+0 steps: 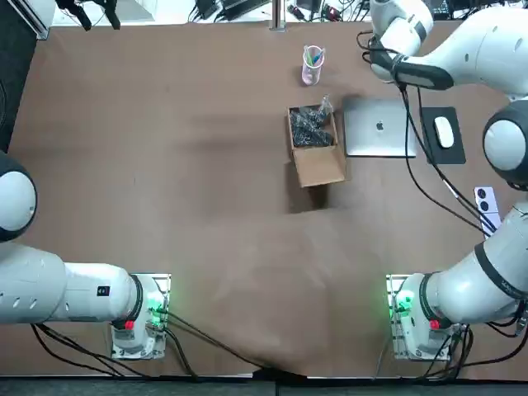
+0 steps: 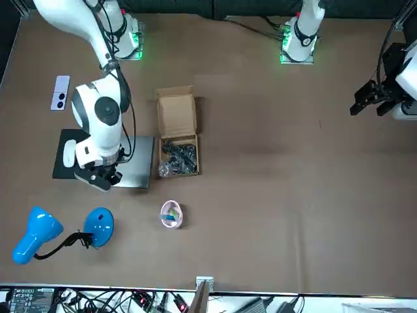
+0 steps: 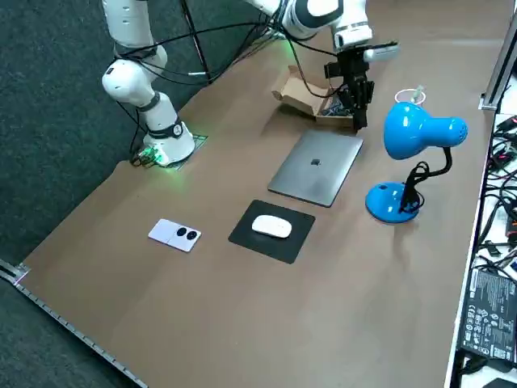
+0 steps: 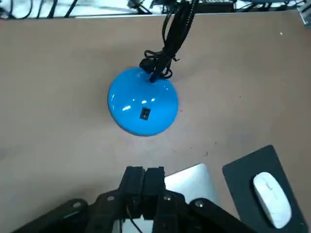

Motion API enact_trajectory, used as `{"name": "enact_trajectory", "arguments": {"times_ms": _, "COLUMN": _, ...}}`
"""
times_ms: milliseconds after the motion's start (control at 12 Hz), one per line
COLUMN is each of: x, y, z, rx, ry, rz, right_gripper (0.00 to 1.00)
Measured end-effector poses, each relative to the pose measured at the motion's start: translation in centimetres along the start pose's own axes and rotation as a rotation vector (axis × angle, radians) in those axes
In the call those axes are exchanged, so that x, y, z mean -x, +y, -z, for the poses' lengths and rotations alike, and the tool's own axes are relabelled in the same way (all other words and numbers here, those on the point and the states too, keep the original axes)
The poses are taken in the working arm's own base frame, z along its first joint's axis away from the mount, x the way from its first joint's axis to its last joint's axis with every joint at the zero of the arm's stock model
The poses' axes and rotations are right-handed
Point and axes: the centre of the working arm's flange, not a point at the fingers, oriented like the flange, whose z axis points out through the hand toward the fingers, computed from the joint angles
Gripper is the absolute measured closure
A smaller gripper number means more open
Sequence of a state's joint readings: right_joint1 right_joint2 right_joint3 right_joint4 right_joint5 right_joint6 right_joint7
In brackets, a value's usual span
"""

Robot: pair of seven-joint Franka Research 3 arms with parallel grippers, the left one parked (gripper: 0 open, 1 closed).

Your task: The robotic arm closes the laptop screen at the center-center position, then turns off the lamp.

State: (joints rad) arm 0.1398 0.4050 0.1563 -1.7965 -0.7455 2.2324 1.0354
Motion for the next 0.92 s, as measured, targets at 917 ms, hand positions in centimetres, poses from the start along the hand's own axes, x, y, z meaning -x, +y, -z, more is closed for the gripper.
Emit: {"name": "enact_trajectory", "arguments": {"times_ms": 917, "x": 1.9, "y": -3.1, "z": -7.2, "rx": 0.089, "ry": 0.17, "rz": -0.108, "right_gripper": 0.98}}
